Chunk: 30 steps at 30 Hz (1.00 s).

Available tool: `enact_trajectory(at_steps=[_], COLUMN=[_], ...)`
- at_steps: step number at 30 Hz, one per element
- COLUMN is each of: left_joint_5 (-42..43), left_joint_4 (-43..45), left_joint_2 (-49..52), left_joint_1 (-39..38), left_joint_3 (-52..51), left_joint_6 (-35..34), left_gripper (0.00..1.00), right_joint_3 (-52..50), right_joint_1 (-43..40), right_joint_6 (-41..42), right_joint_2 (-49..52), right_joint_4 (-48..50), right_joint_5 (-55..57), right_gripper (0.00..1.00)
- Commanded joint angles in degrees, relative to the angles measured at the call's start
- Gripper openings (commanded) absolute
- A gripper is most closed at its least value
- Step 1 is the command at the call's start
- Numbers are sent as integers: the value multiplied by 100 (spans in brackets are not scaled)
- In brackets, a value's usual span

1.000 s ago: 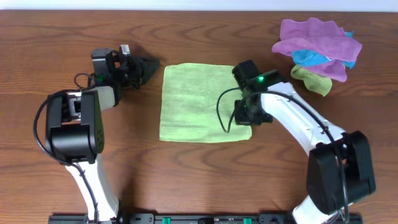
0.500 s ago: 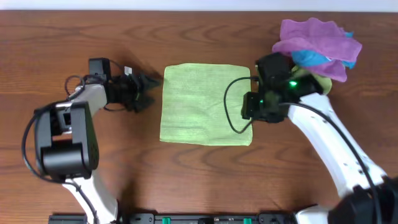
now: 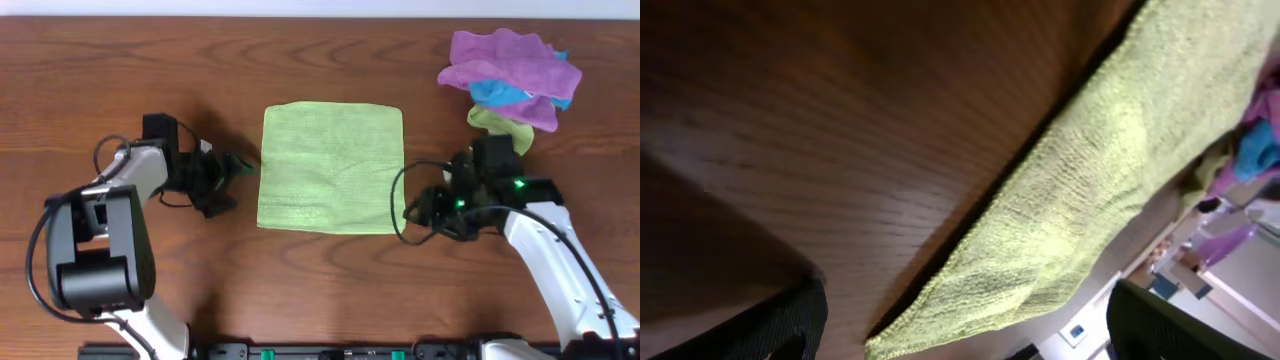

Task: Fold the cloth
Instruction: 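Release the cloth and move both grippers outward away from it, then lower both grippers to grasp the near left and right corners of the green cloth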

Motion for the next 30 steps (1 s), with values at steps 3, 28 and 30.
enact_trajectory(at_steps=[3,28,30], left_joint_5=[4,155,114], left_joint_4=[811,2131,2234], left_joint_2=[90,92,92], left_joint_1=[11,-754,-859], left_joint_3=[-678,-1840,-1840], left_joint_6=[-337,-824,-857], left_gripper=[98,93,93], right_joint_3=[-361,-372,-372], right_joint_1=[-264,-264,-264], right_joint_6=[-258,-262,-262], right_joint_2=[-74,-74,-74], right_joint_4=[81,-17,-17], right_joint_5=[-758,-890,-852], right_gripper=[54,51,51])
